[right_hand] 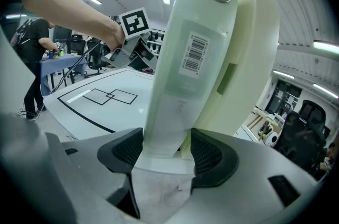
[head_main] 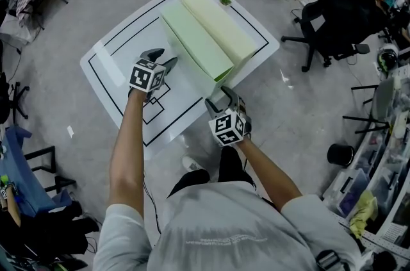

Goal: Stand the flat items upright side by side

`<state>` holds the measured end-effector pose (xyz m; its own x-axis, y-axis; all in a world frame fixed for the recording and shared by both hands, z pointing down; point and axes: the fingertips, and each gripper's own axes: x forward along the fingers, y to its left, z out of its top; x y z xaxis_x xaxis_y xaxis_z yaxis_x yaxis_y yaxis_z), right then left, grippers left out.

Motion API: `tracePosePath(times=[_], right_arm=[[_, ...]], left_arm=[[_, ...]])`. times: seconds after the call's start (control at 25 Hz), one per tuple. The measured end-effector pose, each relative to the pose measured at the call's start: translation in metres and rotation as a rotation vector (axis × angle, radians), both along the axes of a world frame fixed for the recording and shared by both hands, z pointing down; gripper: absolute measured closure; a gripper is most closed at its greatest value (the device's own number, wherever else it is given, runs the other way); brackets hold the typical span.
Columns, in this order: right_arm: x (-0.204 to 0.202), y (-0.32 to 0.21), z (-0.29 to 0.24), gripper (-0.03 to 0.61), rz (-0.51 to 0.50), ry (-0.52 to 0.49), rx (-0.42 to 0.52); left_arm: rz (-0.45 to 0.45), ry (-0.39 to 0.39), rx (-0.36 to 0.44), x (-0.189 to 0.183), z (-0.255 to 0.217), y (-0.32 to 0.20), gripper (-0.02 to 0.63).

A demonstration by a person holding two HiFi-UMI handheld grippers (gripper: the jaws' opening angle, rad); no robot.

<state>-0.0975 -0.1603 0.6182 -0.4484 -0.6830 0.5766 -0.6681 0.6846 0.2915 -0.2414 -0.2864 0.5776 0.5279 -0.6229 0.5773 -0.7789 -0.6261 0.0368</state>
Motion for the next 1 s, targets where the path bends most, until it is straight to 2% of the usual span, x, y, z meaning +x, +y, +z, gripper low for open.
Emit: tracePosePath(times=[0.28,0.44,0.56,0.68,0.8,0.92,1.0], right_arm=[[0.021,0.016,-0.032,0.279,-0.006,-0.075,0.034],[0.052,0.020,-0.072,0.295,-0.001,-0.165,0.059],[0.085,0.007,-0.116,0.322,0.053,-0.223,0.097],[0.112,-0.010,-0.167,0.375,0.097,-0.297,0.142],[0.124,-0.023,-0.222,0.437,0.097,-0.344,0.220],[0.127,-0.030,-0.270,0.520,0.056,-0.380,0.302],[0.123,-0.032,-0.298,0.534,0.003,-0.424,0.342]], left_arm=[[-0.043,0.030,0.031,-0.017,-0.017,0.027,0.373],[-0.073,0.049,0.092,-0.029,-0.043,0.053,0.373],[-0.122,0.075,0.162,-0.033,-0.072,0.074,0.374],[-0.230,0.176,0.223,-0.037,-0.106,0.097,0.431],[-0.331,0.255,0.289,-0.040,-0.140,0.116,0.505],[-0.374,0.273,0.366,-0.036,-0.176,0.130,0.558],[-0.387,0.251,0.412,-0.032,-0.201,0.136,0.575]])
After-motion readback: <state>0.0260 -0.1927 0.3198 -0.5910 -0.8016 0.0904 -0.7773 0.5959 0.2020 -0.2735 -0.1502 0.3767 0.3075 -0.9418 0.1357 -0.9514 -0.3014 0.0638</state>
